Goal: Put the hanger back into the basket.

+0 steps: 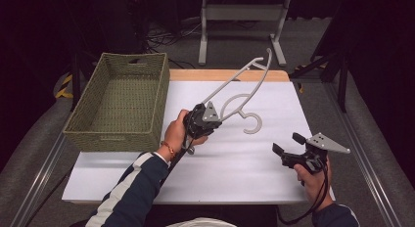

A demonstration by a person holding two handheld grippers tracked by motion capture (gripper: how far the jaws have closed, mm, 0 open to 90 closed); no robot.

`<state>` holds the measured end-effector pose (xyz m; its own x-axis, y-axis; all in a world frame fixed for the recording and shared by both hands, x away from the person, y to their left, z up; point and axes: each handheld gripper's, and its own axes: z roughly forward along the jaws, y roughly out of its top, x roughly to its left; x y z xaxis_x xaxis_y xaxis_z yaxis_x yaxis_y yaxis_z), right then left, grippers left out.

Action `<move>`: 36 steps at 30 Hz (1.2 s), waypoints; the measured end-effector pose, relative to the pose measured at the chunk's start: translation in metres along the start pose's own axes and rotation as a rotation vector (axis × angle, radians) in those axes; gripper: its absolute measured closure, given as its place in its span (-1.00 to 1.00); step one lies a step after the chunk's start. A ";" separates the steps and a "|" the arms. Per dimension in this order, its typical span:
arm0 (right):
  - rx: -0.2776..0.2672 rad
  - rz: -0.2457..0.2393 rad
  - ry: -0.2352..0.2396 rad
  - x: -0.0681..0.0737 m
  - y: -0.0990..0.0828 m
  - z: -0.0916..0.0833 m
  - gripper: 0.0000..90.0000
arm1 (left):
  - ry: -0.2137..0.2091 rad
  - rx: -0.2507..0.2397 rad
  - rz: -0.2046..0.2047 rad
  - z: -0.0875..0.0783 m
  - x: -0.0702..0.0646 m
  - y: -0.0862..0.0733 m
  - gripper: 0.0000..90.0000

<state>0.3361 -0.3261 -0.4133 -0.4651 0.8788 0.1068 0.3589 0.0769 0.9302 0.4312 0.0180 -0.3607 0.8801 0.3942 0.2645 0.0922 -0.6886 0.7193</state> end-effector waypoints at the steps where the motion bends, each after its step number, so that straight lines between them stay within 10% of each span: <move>1: -0.001 0.001 0.002 0.000 0.000 0.000 -0.82 | 0.010 -0.007 0.002 -0.003 0.000 0.002 0.82; 11: 0.024 -0.045 0.000 0.006 -0.002 0.005 -0.83 | 0.062 -0.110 0.011 -0.034 -0.002 0.019 0.82; 26: 0.046 -0.263 -0.059 0.032 -0.004 0.015 -0.85 | 0.158 -0.234 0.012 -0.094 0.016 0.031 0.82; 36: 0.059 -0.279 -0.061 0.036 -0.006 0.019 -0.85 | 0.209 -0.267 -0.009 -0.127 0.029 0.023 0.82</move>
<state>0.3322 -0.2863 -0.4217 -0.5033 0.8465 -0.1736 0.2709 0.3454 0.8985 0.3999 0.0913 -0.2553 0.7631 0.5348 0.3630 -0.0499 -0.5112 0.8580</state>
